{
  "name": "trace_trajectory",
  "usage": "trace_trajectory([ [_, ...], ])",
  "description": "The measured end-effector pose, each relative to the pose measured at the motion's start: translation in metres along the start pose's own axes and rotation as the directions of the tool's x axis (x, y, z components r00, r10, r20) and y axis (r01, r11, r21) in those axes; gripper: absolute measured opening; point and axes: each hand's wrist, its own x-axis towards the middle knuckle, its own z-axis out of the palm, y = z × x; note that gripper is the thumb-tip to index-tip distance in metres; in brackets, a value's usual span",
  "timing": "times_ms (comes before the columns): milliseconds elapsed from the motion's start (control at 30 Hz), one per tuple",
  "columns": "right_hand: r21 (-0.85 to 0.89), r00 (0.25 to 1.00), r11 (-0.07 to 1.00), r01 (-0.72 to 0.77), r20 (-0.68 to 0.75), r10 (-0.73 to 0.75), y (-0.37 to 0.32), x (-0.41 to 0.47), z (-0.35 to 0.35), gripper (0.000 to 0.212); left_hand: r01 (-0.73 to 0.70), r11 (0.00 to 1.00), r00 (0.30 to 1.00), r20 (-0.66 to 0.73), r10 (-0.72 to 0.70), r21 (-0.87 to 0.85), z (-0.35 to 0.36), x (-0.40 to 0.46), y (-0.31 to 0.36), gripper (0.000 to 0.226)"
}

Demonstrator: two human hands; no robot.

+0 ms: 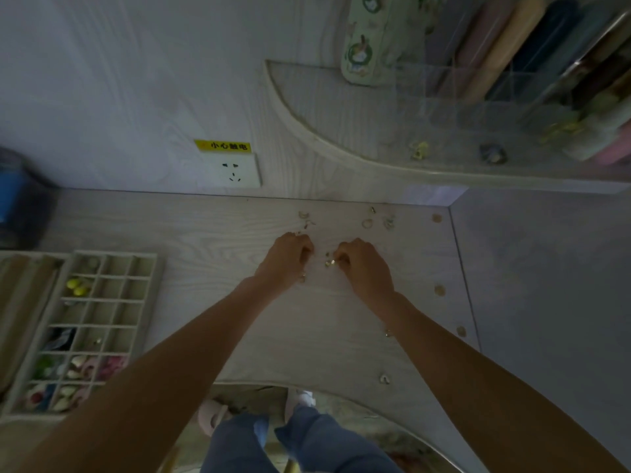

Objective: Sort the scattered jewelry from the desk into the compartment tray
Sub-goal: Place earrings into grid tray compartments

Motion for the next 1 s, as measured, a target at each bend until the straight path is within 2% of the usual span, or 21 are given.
trace_trajectory([
  [167, 0.203, 0.995, 0.974, -0.098, 0.014, 0.097, 0.0, 0.001, -0.008, 0.008, 0.064, 0.979, 0.998, -0.009, -0.067, -0.194, -0.018, -0.008, -0.006, 0.02],
  [367, 0.263, 0.98, 0.947, -0.184, 0.121, 0.156, -0.002, 0.007, -0.012, 0.008, 0.085, 0.926, 0.996, 0.014, -0.086, -0.368, -0.041, -0.016, -0.005, 0.017],
  [467, 0.374, 0.969, 0.894, -0.247, 0.123, 0.216, -0.01, 0.009, -0.014, 0.004, 0.108, 0.892, 0.994, 0.056, -0.092, -0.439, -0.051, -0.02, -0.008, 0.017],
  [533, 0.516, 0.953, 0.801, -0.303, 0.148, 0.265, -0.022, 0.01, -0.017, 0.007, 0.114, 0.851, 0.993, 0.072, -0.09, -0.513, -0.059, -0.023, -0.01, 0.02],
  [567, 0.618, 0.937, 0.707, -0.346, 0.19, 0.292, -0.031, 0.01, -0.019, 0.01, 0.115, 0.827, 0.993, 0.078, -0.086, -0.55, -0.062, -0.024, -0.011, 0.02],
  [633, 0.801, 0.906, 0.437, -0.408, 0.297, 0.301, -0.051, 0.009, -0.023, 0.013, 0.119, 0.794, 0.993, 0.085, -0.085, -0.597, -0.072, -0.028, -0.015, 0.017],
  [700, 0.877, 0.892, 0.205, -0.435, 0.388, 0.232, -0.07, 0.009, -0.026, 0.012, 0.125, 0.768, 0.992, 0.076, -0.1, -0.628, -0.082, -0.034, -0.02, 0.015],
  [767, 0.884, 0.884, 0.082, -0.46, 0.448, 0.134, -0.089, 0.009, -0.028, 0.014, 0.136, 0.747, 0.99, 0.066, -0.123, -0.65, -0.092, -0.041, -0.027, 0.013],
  [900, 0.84, 0.84, 0.015, -0.542, 0.542, 0.032, -0.137, 0.012, -0.02, 0.017, 0.149, 0.731, 0.985, 0.032, -0.171, -0.666, -0.118, -0.059, -0.053, 0.012],
  [933, 0.828, 0.828, 0.027, -0.561, 0.56, 0.023, -0.144, 0.012, -0.018, 0.016, 0.152, 0.721, 0.983, 0.026, -0.183, -0.677, -0.12, -0.061, -0.055, 0.012],
  [1000, 0.811, 0.82, 0.147, -0.566, 0.573, -0.002, -0.163, 0.013, -0.01, 0.016, 0.162, 0.705, 0.976, 0.006, -0.218, -0.691, -0.129, -0.07, -0.064, 0.012],
])
